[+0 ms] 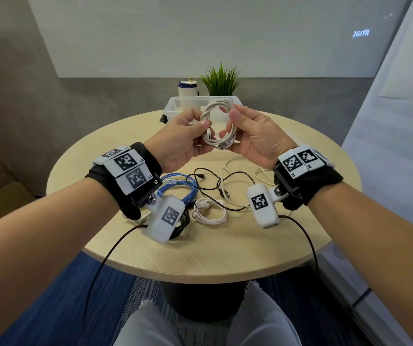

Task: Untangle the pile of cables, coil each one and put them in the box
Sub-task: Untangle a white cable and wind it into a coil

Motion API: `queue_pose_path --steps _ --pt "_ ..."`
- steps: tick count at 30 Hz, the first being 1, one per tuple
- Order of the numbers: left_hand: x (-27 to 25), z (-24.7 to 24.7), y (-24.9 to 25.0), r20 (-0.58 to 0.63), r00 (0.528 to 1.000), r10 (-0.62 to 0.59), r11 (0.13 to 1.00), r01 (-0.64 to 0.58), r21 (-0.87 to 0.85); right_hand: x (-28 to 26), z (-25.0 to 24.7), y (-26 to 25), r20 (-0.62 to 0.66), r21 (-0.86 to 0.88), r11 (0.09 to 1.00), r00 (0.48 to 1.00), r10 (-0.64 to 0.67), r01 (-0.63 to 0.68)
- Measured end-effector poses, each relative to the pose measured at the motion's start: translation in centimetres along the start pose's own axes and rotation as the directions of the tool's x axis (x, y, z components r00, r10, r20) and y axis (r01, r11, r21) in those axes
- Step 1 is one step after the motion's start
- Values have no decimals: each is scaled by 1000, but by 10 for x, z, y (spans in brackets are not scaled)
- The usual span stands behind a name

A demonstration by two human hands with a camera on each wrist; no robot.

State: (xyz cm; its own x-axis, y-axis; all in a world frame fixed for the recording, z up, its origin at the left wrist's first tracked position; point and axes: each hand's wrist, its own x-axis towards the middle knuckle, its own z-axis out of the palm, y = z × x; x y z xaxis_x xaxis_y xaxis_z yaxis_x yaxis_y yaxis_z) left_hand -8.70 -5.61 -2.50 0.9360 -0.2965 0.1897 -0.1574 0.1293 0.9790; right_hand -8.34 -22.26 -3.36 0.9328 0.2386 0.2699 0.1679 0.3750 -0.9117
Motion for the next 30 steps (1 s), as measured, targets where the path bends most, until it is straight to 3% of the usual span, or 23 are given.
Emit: queue_pose_path --steps 5,9,16,23,27,30 --pt "0 2 0 1 1000 -4 1000 4 6 3 0 2 21 32 999 1000 15 -16" --pt "0 0 -1 -16 1000 -18 1000 18 -1 0 -3 -3 130 22 997 989 65 -68" --pt "-2 -2 -3 -39 998 -45 999 46 23 0 -7 -8 100 33 999 995 4 -7" --pt "3 0 -4 -119 992 -47 997 54 54 -4 -8 -7 166 -35 995 982 95 -91" --pt "3 -3 -5 -121 991 -54 997 61 52 -3 -8 -4 125 -112 992 990 68 -54" --pt "3 -5 -5 -107 993 -54 995 62 76 0 -6 -4 17 -128 992 1000 12 -9"
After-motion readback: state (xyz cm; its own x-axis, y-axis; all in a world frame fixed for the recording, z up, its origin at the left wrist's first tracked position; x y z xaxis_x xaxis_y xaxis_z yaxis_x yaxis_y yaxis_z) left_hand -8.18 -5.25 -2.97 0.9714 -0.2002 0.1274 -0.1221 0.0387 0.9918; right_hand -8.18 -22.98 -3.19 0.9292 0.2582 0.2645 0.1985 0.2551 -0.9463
